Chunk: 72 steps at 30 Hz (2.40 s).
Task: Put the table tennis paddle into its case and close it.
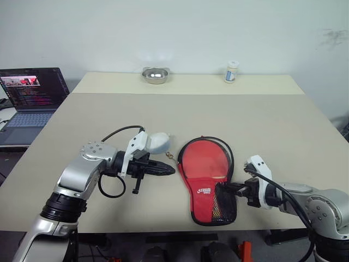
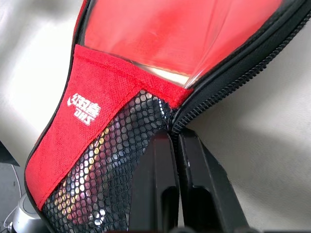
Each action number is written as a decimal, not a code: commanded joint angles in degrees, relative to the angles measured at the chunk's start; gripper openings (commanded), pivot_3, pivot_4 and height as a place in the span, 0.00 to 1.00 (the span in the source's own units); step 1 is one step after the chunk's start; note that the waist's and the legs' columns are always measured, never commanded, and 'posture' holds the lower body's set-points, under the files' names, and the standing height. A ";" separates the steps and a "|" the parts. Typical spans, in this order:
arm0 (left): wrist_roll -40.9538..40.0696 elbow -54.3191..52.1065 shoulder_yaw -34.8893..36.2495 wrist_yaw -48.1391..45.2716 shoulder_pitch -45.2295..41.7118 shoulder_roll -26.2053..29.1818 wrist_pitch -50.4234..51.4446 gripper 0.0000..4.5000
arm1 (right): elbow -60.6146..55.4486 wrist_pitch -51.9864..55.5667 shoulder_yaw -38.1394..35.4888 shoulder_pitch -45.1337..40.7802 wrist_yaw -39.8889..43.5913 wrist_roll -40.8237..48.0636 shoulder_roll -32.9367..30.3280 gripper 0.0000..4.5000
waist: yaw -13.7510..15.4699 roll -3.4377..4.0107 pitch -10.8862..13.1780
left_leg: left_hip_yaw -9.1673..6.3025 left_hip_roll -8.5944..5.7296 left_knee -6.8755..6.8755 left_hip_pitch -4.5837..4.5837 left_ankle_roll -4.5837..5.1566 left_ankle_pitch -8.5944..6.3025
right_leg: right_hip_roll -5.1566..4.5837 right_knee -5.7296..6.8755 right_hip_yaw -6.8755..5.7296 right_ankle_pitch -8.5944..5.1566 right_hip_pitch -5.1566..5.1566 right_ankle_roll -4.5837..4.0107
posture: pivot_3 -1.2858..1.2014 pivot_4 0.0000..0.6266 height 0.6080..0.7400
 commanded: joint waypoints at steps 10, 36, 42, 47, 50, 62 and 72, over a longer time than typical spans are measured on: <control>-1.05 -1.26 1.30 1.71 0.48 -0.59 0.49 0.00 | -9.45 -12.84 -6.01 0.47 12.56 6.10 -15.52 0.97 | -0.14 -0.01 0.00 | -0.03 0.00 0.00 0.03 0.00 0.00 | 0.00 -0.01 -0.03 0.00 0.03 0.01 | 0.52 0.24 1.00; 7.19 14.77 4.99 15.43 -9.70 -0.48 -2.59 0.99 | 23.50 -46.33 27.01 -13.96 11.53 -21.46 5.10 1.00 | 0.05 -0.07 -0.04 | 0.01 0.07 0.06 0.02 0.00 0.02 | 0.01 0.12 -0.04 0.00 -0.04 -0.07 | 0.52 0.24 1.00; 13.76 33.88 1.48 16.55 -17.77 -4.79 -9.12 0.99 | 21.20 -45.76 27.26 -13.73 10.70 -23.00 6.07 1.00 | 0.07 -0.08 -0.04 | 0.03 0.02 0.08 0.01 0.00 0.03 | 0.03 0.12 -0.05 0.00 -0.04 -0.07 | 0.52 0.24 1.00; 16.93 44.32 0.02 15.55 -21.16 -8.41 -13.51 0.99 | 19.09 -44.95 27.62 -13.21 10.01 -24.00 6.43 1.00 | 0.04 -0.08 -0.04 | 0.04 -0.05 0.07 -0.04 0.00 0.02 | 0.02 0.09 -0.04 0.01 -0.05 -0.08 | 0.52 0.24 1.00; 18.30 47.63 -0.41 14.64 -21.76 -9.62 -14.92 0.99 | 18.07 -44.80 27.52 -12.95 9.32 -24.53 6.53 1.00 | 0.01 -0.08 -0.04 | 0.03 -0.04 0.07 -0.04 0.01 0.02 | -0.04 0.09 -0.05 0.02 -0.06 -0.10 | 0.52 0.24 1.00; 16.90 44.82 1.99 13.86 -22.15 -12.31 -12.17 0.28 | 18.69 -43.58 29.25 -11.96 7.55 -27.70 6.46 1.00 | 0.09 -0.09 -0.04 | 0.00 -0.11 0.10 -0.04 0.00 0.02 | -0.08 0.12 -0.06 0.02 -0.04 -0.10 | 0.52 0.24 1.00; 22.60 55.79 0.92 25.48 -34.28 -18.57 -13.51 0.10 | 22.39 -39.48 31.07 -8.74 7.69 -30.44 3.98 1.00 | 0.44 -0.42 -0.27 | -0.15 -0.49 0.16 0.04 0.07 0.05 | -0.19 0.13 -0.14 0.02 0.19 -0.01 | 0.52 0.24 1.00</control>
